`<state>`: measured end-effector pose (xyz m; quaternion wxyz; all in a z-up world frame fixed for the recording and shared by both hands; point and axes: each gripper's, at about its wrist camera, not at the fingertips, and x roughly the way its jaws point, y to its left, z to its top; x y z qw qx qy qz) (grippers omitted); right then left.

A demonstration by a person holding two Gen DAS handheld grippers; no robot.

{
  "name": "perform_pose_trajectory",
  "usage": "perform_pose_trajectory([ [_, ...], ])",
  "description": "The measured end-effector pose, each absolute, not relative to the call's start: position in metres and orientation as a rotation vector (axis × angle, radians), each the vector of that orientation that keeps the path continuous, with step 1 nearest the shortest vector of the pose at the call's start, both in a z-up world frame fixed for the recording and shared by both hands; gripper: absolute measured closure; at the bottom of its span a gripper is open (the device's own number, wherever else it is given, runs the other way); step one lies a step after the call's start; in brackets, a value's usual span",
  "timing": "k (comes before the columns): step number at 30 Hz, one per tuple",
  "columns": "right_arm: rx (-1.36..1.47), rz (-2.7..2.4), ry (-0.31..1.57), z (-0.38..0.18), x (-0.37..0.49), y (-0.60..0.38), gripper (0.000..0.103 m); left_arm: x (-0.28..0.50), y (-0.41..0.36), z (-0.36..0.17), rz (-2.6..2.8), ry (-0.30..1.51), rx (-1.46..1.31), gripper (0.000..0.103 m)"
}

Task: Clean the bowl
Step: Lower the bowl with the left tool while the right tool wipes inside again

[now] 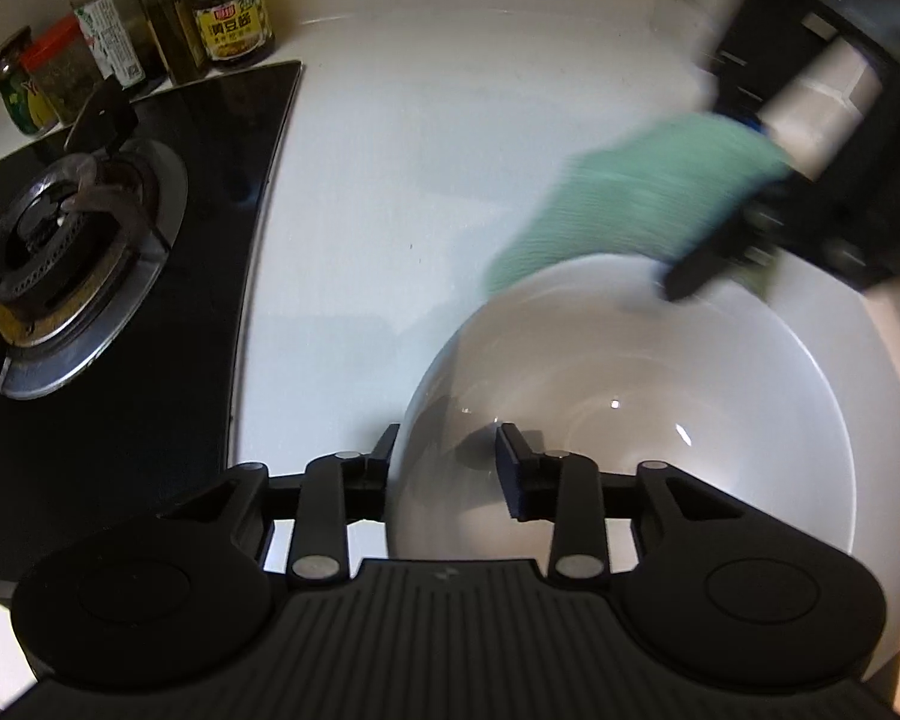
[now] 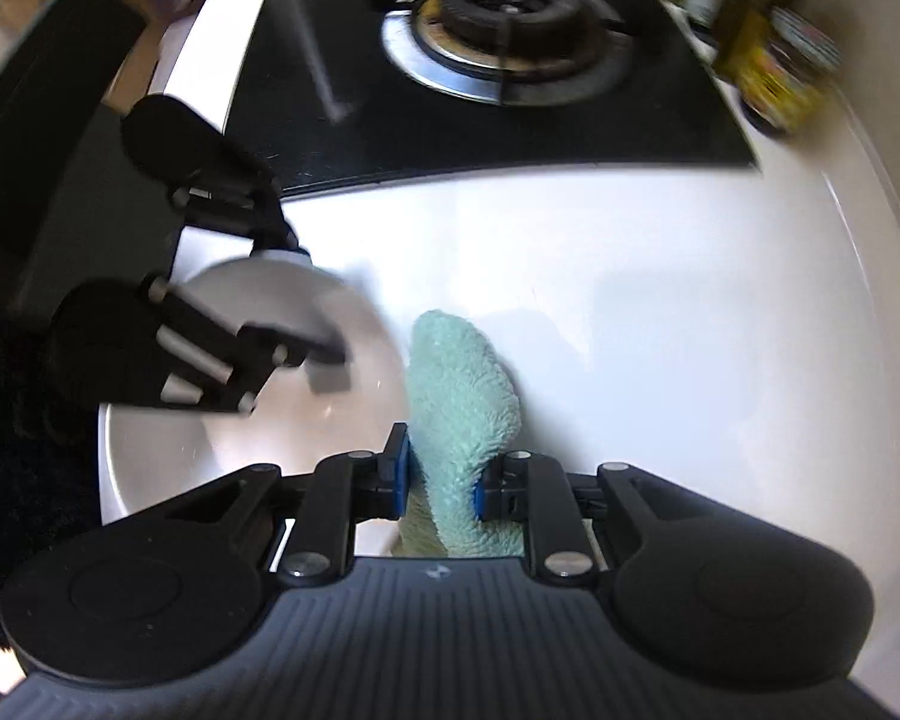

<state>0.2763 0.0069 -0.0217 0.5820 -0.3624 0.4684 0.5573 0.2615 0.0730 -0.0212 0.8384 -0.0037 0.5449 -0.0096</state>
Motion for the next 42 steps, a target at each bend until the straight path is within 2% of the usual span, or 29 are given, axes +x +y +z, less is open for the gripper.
perform_pose_trajectory([
  [7,-0.692,1.178,0.998,-0.009,0.218,-0.067,0.083,0.269,0.069,-0.042,-0.08,1.164,-0.013,0.055],
  [10,-0.698,1.172,1.005,0.0,0.193,-0.085,0.087,0.269,0.07,-0.048,-0.081,1.162,-0.011,0.055],
  [13,-0.759,1.119,0.968,0.008,0.163,-0.093,0.088,0.267,0.076,-0.048,-0.096,1.183,-0.041,0.066],
  [15,-0.756,1.073,0.882,0.023,0.155,-0.091,0.088,0.266,0.08,-0.049,-0.106,1.197,-0.06,0.078],
  [17,-0.681,1.061,0.74,0.047,0.154,-0.083,0.088,0.258,0.085,-0.046,-0.103,1.196,-0.092,0.084],
  [20,-0.562,1.164,0.581,0.075,0.158,-0.071,0.088,0.244,0.092,-0.041,-0.086,1.185,-0.14,0.084],
  [23,-0.533,1.305,0.537,0.068,0.166,-0.052,0.088,0.237,0.096,-0.044,-0.065,1.198,-0.191,0.084],
  [27,-0.83,1.259,0.596,0.002,0.18,-0.015,0.088,0.229,0.1,-0.051,-0.061,1.215,-0.243,0.084],
  [34,-1.349,1.114,0.44,-0.054,0.147,0.007,0.089,0.225,0.091,-0.051,-0.085,1.2,-0.166,0.079],
  [37,-1.442,1.087,0.497,-0.069,0.138,0.013,0.089,0.226,0.087,-0.052,-0.082,1.193,-0.155,0.077],
  [42,-1.193,1.174,0.779,-0.054,0.159,0.017,0.088,0.227,0.081,-0.053,-0.078,1.181,-0.138,0.076],
])
